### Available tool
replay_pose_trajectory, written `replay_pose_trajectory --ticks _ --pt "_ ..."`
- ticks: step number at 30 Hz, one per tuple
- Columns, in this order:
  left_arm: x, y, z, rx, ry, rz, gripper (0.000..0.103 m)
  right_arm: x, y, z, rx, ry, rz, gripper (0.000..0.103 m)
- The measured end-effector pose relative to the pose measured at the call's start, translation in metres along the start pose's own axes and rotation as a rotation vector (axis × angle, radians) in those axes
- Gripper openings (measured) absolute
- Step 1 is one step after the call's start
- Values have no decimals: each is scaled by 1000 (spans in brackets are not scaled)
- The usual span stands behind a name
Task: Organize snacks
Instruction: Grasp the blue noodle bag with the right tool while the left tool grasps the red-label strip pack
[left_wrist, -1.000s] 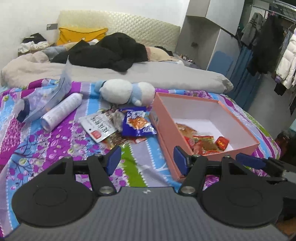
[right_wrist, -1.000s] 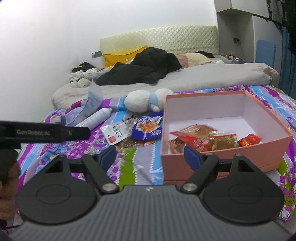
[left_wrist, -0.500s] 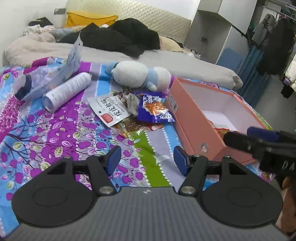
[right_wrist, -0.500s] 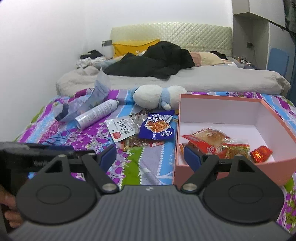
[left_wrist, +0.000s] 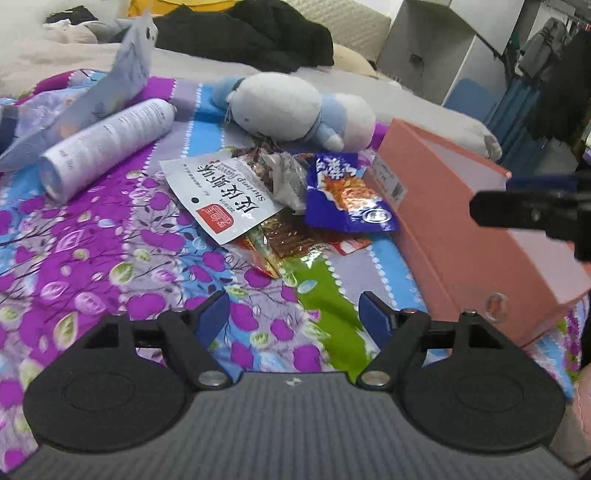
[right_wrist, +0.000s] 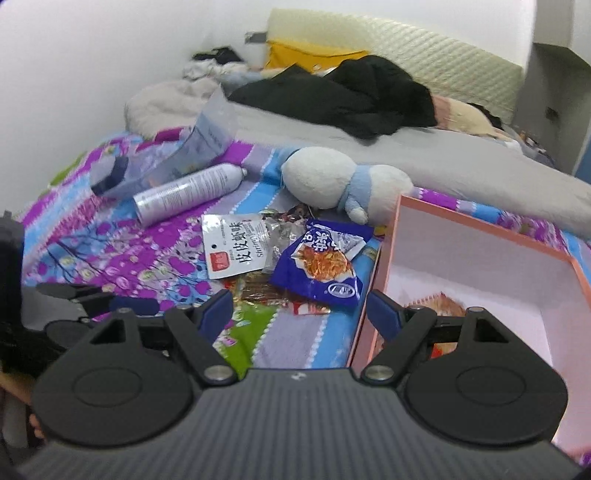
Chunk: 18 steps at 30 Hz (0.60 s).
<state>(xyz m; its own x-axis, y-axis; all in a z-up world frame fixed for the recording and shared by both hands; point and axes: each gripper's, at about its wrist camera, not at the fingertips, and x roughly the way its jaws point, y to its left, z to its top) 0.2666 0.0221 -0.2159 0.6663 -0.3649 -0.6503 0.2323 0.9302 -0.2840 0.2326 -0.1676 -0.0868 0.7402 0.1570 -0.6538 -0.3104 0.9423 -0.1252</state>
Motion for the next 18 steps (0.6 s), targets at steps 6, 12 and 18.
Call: replay_pose_trajectory --ticks 6,12,18 --pt "35 -1 12 79 -7 35 80 48 -9 23 -131 98 64 81" --pt "60 0 20 151 28 66 80 91 -17 54 -180 197 133 80" --pt "73 21 23 11 49 1 70 141 -29 84 -51 287 148 81"
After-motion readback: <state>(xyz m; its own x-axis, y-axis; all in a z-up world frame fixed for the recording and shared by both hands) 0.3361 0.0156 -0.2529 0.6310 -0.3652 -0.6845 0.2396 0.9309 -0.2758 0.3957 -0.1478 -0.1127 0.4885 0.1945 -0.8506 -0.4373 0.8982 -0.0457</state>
